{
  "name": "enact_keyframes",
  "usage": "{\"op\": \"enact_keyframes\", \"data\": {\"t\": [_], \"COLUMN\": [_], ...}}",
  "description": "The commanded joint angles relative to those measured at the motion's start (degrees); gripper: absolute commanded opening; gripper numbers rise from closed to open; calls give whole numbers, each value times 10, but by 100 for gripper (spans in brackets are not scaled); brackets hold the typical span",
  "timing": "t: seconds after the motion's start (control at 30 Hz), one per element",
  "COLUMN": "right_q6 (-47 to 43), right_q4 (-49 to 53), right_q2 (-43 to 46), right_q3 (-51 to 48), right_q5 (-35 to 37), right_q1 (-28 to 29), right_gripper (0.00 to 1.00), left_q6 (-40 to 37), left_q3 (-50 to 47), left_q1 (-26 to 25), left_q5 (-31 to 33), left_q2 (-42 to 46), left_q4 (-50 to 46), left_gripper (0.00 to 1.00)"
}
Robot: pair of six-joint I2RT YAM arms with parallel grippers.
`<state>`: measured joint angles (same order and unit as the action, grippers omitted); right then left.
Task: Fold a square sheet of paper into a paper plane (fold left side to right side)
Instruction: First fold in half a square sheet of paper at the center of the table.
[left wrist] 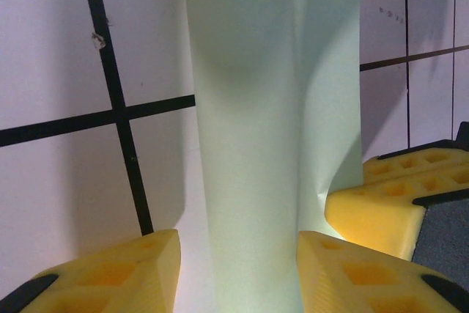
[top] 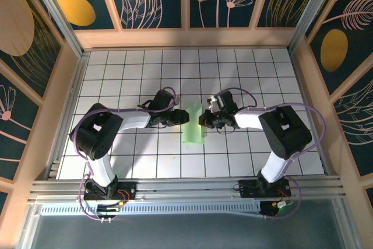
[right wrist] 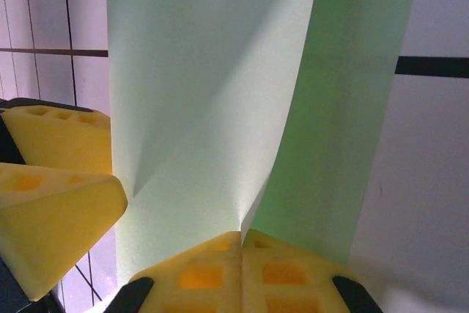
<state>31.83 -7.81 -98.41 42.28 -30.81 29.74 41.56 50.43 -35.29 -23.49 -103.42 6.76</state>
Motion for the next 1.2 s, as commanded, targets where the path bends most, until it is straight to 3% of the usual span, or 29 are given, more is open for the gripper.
{"op": "enact_keyframes", "data": {"t": [0.0,0.37,0.83,1.17], "right_q6": [-11,-10,-30,-41], "right_q4": [12,14,79,97], "right_q2": [-6,0,104,166], "right_q3": [15,18,2,-19], "right_q5": [14,14,113,153], "right_q1": [5,5,-26,-66], "right_gripper": [3,10,41,46], "left_q6": [-8,-21,-30,-31], "left_q3": [15,33,49,76], "left_q1": [-4,-13,-28,-41], "left_q5": [2,32,57,77], "left_q2": [-15,-39,-68,-90], "left_q4": [-15,-55,-90,-124], "left_gripper": [44,39,35,36]}}
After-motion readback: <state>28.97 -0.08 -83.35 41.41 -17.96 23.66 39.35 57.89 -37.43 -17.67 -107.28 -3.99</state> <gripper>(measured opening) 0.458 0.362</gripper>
